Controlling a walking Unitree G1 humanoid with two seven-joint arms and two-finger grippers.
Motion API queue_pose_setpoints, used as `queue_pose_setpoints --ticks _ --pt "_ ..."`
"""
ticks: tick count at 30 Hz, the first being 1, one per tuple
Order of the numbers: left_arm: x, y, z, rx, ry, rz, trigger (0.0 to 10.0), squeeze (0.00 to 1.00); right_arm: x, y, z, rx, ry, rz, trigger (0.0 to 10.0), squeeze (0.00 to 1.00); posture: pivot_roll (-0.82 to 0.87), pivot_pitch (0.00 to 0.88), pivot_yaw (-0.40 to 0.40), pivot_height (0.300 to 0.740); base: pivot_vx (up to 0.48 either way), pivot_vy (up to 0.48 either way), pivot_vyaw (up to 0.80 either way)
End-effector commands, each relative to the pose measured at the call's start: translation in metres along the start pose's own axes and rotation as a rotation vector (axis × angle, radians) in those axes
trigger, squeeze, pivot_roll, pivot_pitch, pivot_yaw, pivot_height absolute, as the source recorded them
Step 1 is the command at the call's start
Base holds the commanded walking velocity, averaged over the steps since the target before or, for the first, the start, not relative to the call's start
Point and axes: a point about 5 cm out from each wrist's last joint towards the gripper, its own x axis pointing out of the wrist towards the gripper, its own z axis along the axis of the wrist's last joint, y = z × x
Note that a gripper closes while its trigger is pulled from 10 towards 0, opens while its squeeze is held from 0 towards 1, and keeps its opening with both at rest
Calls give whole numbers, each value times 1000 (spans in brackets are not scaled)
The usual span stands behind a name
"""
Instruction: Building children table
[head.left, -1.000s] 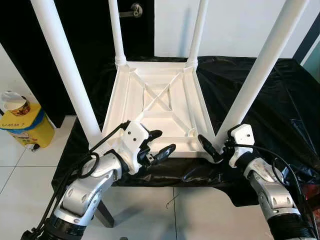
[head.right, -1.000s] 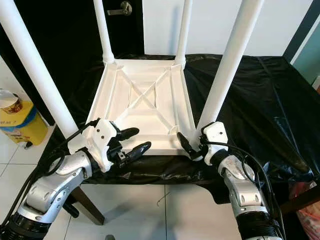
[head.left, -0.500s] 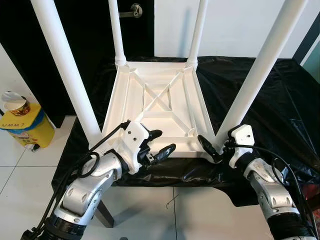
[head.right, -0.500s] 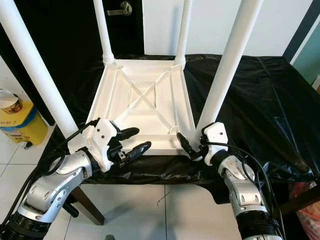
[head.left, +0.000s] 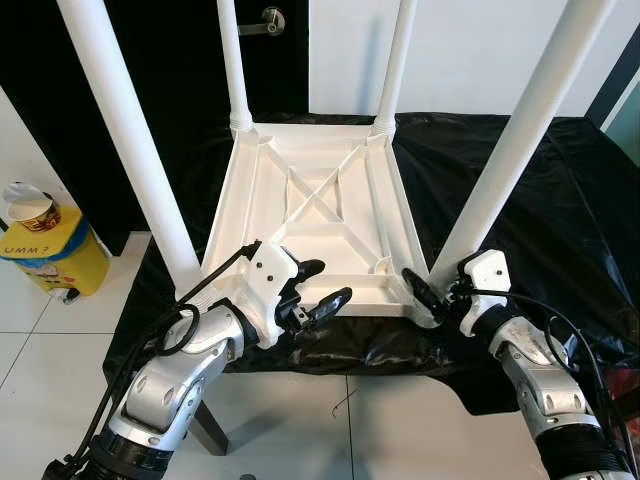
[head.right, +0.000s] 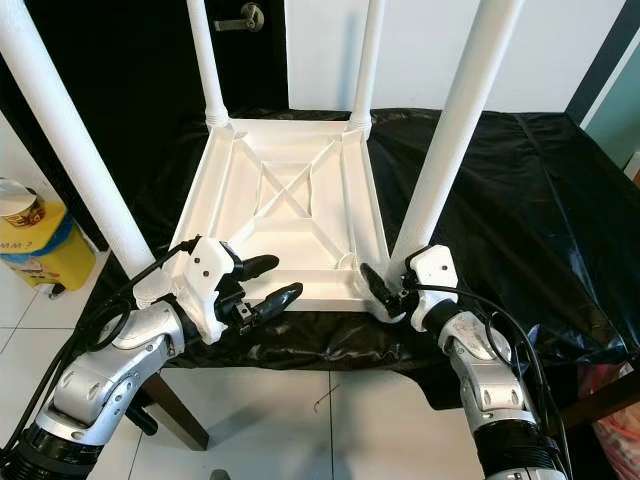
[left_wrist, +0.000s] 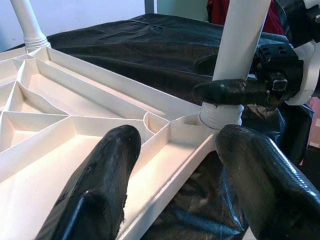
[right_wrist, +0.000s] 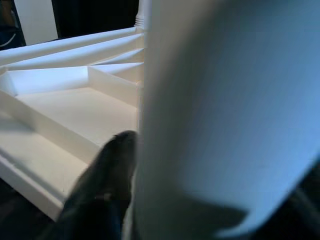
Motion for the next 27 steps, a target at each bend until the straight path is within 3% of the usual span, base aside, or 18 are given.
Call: queue_pose_setpoints --ticks 1,6,7,8,9,13,17,19,21,22,25,27 --pt "-1 -1 -2 -12 12 -32 10000 0 -2 4 -5 -1 17 13 0 0 53 0 -35 740 0 0 0" --pt "0 -4 -3 -20 10 -33 10000 0 -6 1 -6 1 27 -48 0 0 50 0 -39 740 0 0 0" --pt "0 -4 -3 -22 9 -33 10000 0 -6 1 -6 3 28 -60 4784 0 50 0 -39 740 0 0 0" --pt "0 -4 -3 -22 9 -33 10000 0 -6 1 -6 3 28 -60 4784 0 50 0 -39 740 0 0 0" --pt "0 -4 -3 -24 8 -33 10000 0 -6 1 -7 9 31 -91 10000 0 48 0 -40 740 0 0 0" --pt "1 -5 -3 -29 6 -32 10000 0 -6 5 -9 20 37 -152 10000 0 44 0 -41 740 0 0 0" --pt "2 -6 -2 -31 3 -27 10000 0 -6 6 -13 48 64 -345 10000 0 50 0 -50 740 0 0 0" --pt "2 -6 -2 -31 3 -27 10000 0 -6 6 -13 48 64 -345 10000 0 50 0 -50 740 0 0 0" --pt "1 -6 -2 -34 0 -20 10000 0 -8 10 -17 79 86 -512 10000 0 55 0 -49 740 0 0 0" --pt "1 -6 -2 -34 0 -20 10000 0 -8 10 -17 79 86 -512 10000 0 55 0 -49 740 0 0 0" --pt "1 -6 -2 -35 -1 -17 10000 0 -6 18 -20 117 107 -678 10000 0 56 0 -44 740 0 0 0" --pt "0 -6 -2 -35 -1 -17 10000 0 -5 21 -20 127 110 -699 10000 0 56 0 -44 740 0 0 0"
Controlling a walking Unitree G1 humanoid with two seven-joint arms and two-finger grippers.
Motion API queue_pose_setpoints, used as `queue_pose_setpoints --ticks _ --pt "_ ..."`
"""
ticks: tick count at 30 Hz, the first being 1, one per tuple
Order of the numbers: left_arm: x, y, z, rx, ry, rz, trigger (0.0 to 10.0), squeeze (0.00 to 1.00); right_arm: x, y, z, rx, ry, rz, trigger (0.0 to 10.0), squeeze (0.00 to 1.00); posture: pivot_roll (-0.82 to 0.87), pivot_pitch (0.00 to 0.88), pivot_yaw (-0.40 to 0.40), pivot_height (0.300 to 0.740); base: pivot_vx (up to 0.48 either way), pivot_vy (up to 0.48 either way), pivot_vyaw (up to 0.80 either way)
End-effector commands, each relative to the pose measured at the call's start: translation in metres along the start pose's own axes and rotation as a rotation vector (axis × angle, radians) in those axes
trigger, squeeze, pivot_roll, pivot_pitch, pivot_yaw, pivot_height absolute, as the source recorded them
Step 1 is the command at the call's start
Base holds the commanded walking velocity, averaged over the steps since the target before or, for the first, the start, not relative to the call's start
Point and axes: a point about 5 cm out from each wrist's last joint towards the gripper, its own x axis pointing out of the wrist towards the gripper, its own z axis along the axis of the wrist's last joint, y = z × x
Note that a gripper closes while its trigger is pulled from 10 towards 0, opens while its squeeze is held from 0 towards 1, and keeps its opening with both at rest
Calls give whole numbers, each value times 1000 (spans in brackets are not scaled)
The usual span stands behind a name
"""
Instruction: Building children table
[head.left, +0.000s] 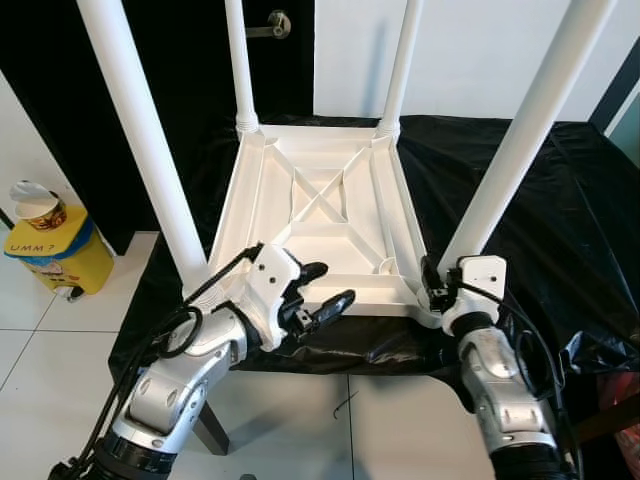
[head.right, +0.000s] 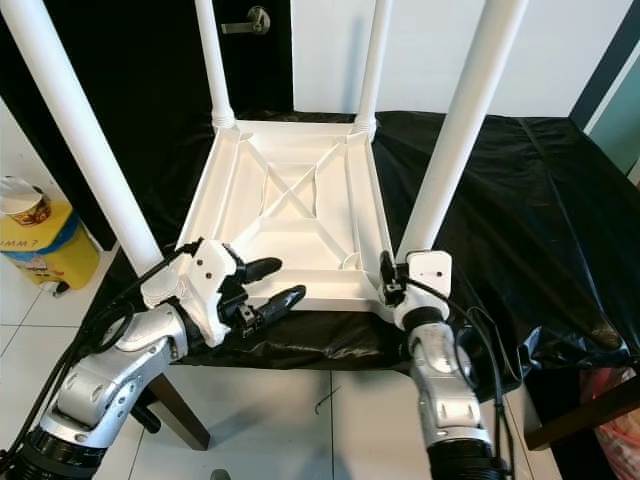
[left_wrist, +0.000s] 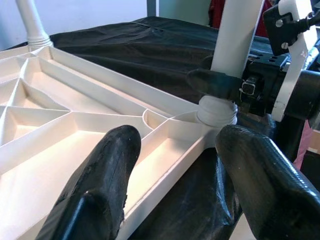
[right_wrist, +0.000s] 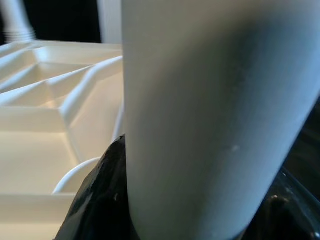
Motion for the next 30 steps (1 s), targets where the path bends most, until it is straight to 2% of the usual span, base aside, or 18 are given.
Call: queue_pose_setpoints --ticks 1,5,30 --pt "-1 -3 0 -10 2 -14 10000 0 -6 -8 -16 -18 89 -89 10000 0 56 0 -44 740 0 0 0" --pt "-1 -3 0 -10 5 -18 10000 0 -5 -1 -16 -10 90 -63 10000 0 55 0 -46 740 0 0 0" --pt "0 -3 -2 -9 3 -14 10000 0 -3 1 -13 -37 87 -91 10000 0 54 0 -67 740 0 0 0"
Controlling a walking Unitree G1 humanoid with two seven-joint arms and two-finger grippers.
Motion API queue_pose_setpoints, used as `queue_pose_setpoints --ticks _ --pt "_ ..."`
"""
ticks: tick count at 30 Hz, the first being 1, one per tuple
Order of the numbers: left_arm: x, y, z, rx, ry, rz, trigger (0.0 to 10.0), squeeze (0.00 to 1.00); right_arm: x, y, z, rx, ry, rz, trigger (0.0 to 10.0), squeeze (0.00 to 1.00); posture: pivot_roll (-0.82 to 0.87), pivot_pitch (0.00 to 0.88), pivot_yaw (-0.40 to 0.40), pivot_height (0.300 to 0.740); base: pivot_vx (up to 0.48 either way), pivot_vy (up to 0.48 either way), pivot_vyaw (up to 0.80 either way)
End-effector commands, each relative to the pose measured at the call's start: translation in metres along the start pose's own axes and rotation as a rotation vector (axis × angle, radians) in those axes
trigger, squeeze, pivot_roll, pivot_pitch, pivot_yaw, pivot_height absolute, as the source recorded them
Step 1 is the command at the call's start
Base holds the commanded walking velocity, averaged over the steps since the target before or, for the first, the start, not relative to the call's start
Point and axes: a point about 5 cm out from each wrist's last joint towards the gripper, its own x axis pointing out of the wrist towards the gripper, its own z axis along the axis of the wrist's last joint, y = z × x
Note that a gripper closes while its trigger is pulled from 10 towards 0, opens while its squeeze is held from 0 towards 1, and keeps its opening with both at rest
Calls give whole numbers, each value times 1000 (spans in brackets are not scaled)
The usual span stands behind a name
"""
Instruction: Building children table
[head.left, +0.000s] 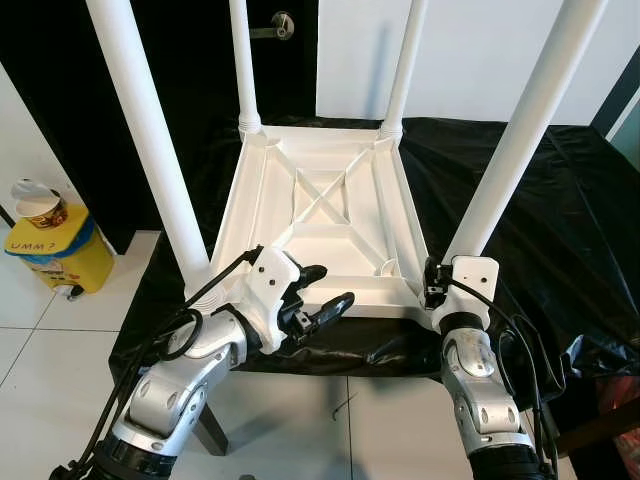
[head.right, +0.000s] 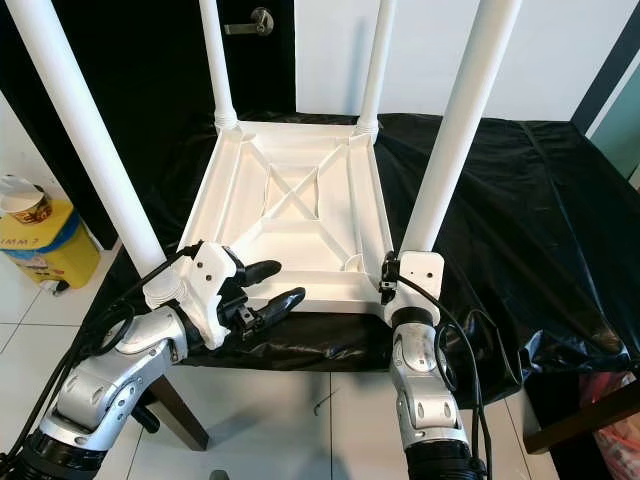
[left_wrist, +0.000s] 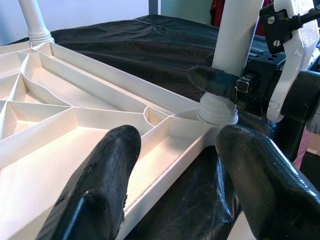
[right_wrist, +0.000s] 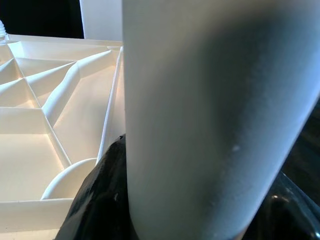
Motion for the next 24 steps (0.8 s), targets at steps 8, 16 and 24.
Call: queue_pose_setpoints --ticks 8,16,24 --pt "1 -2 0 3 -6 -15 10000 0 0 -6 -11 -24 59 -10 10000 1000 55 0 -72 740 0 0 0" --pt "1 0 1 6 -8 -10 10000 0 -3 -12 -1 -4 -19 98 10000 1000 56 0 -70 740 0 0 0" --pt "2 1 2 11 -8 -11 10000 0 -4 -20 9 6 -71 332 10000 0 50 0 -65 740 0 0 0"
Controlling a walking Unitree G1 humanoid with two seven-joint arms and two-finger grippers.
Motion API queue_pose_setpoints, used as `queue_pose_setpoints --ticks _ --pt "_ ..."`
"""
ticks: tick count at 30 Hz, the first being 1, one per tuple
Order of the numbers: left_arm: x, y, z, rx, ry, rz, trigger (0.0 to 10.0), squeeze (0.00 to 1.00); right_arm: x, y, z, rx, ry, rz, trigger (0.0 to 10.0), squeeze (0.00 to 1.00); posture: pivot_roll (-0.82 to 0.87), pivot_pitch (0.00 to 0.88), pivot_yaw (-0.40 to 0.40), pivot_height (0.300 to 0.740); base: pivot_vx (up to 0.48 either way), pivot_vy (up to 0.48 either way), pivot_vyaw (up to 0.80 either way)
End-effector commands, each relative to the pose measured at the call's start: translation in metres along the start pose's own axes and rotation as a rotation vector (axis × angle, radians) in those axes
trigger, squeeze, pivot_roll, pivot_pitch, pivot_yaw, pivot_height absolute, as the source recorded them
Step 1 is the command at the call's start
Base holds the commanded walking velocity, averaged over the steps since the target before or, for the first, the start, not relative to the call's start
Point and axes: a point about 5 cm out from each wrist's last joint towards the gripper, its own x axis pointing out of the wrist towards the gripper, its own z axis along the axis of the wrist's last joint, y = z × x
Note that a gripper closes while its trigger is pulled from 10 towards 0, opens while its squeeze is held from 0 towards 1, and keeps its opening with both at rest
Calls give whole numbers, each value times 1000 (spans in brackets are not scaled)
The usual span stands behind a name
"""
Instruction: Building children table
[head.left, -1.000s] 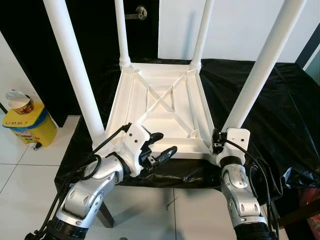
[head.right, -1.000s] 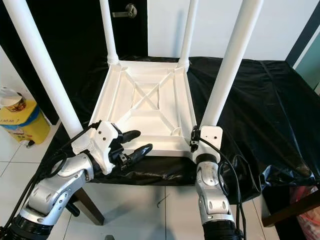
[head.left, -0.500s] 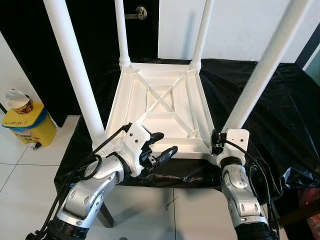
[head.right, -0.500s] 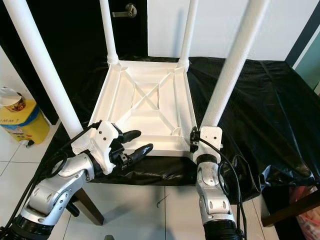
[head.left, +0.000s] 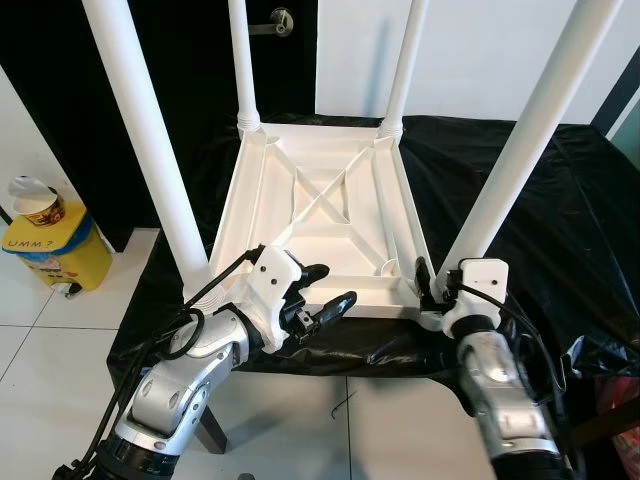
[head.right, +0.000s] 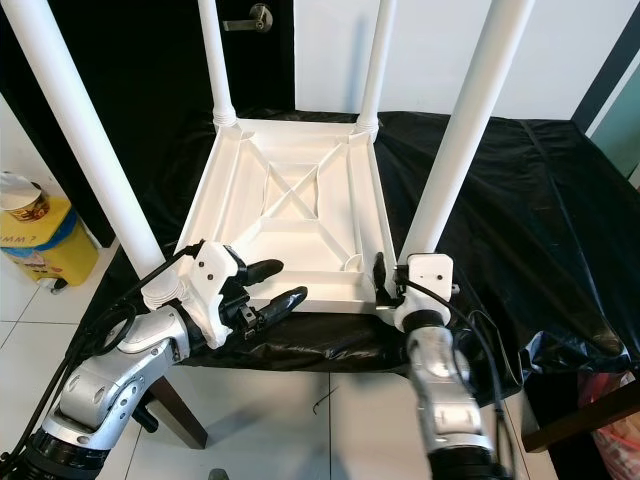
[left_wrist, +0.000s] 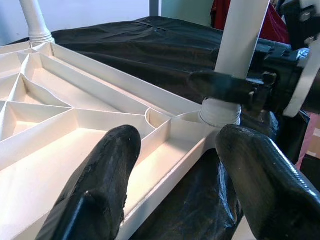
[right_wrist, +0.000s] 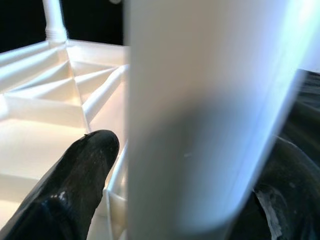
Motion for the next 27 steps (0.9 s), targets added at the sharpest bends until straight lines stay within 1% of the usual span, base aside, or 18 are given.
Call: queue_pose_setpoints --ticks 1,3,4,7,8,14,17,18,19,20,22,27 --pt "1 1 1 9 -1 -16 10000 0 -1 0 3 14 -17 85 10000 0 50 0 -65 740 0 0 0" --pt "2 1 1 10 -1 -19 10000 0 2 -4 5 -8 -16 190 10000 0 52 0 -65 740 0 0 0" --pt "2 1 1 10 -1 -19 10000 0 2 -4 5 -8 -16 190 10000 0 52 0 -65 740 0 0 0" --pt "3 2 2 10 -8 -12 10000 0 9 -8 7 -26 -5 295 10000 0 53 0 -63 740 0 0 0" --pt "3 2 2 10 -8 -12 10000 0 9 -8 7 -26 -5 295 10000 0 53 0 -63 740 0 0 0" --pt "4 2 3 9 -12 -14 10000 0 19 -10 8 -56 18 412 10000 0 47 0 -48 740 0 0 0" --pt "5 2 3 13 -11 -18 10000 0 20 -10 7 -68 31 437 10000 0 44 0 -45 740 0 0 0" --pt "6 3 4 16 -12 -22 10000 0 20 -11 4 -79 47 460 4471 0 41 0 -40 740 0 0 0" --pt "6 3 4 16 -12 -22 10000 0 20 -11 4 -79 47 460 4471 0 41 0 -40 740 0 0 0" --pt "7 3 5 18 -12 -25 10000 0 20 -12 2 -84 66 472 0 0 39 0 -39 740 0 0 0" --pt "7 3 5 18 -12 -25 10000 0 20 -12 2 -84 66 472 0 0 39 0 -39 740 0 0 0" --pt "9 3 5 20 -12 -32 10000 0 15 -19 -7 -82 100 479 0 0 36 0 -33 740 0 0 0"
